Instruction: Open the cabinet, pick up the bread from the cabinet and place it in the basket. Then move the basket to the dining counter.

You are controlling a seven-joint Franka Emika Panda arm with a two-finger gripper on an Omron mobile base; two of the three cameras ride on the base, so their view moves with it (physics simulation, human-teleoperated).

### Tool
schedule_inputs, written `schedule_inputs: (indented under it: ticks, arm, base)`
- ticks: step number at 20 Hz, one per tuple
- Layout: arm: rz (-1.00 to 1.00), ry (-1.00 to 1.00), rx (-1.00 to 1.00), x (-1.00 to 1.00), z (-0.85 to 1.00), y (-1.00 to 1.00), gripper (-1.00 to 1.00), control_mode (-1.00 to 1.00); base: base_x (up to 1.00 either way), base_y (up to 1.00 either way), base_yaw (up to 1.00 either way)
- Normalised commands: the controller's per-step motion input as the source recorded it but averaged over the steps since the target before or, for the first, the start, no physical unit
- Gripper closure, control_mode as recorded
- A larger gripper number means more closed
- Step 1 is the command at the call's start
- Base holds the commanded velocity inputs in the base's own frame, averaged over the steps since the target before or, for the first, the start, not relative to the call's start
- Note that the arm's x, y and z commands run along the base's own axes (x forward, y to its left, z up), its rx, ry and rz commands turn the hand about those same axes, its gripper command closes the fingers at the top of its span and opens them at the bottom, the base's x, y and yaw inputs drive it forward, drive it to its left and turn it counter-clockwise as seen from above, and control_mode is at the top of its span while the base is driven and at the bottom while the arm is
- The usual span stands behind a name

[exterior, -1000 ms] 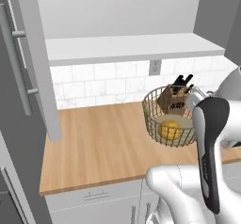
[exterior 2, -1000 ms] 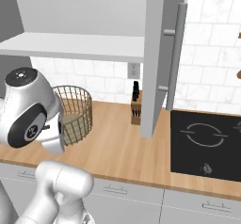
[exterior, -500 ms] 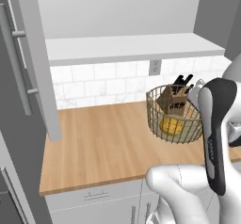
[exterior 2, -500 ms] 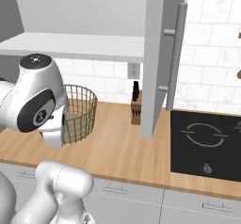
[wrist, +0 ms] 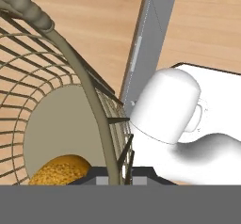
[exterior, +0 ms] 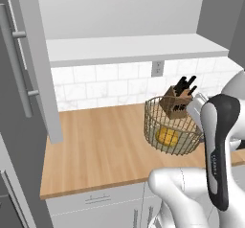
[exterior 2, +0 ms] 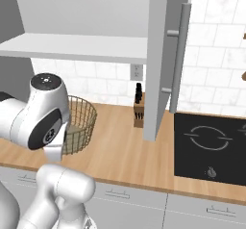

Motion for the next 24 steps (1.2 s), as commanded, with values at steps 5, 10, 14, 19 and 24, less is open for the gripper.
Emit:
schedule_inputs:
  ticks: [5, 10, 14, 19, 24]
  arm:
    - [0.0, 0.0, 0.01, 0.02, -0.04, 0.07, 1.0, 1.0]
    - [0.0, 0.0, 0.0, 0.0, 0.0, 0.0, 1.0, 1.0]
    - [0.0, 0.0, 0.0, 0.0, 0.0, 0.0, 1.0, 1.0]
    - [0.0, 0.0, 0.0, 0.0, 0.0, 0.0, 1.0, 1.0]
    - [0.0, 0.0, 0.0, 0.0, 0.0, 0.0, 1.0, 1.0]
  base:
    - [0.0, 0.03, 0.0]
    - [-0.46, 0.02, 0.0]
    - [-0.91, 0.0, 0.0]
    - [-0.97, -0.01, -0.01]
    - [-1.0, -0.35, -0.31]
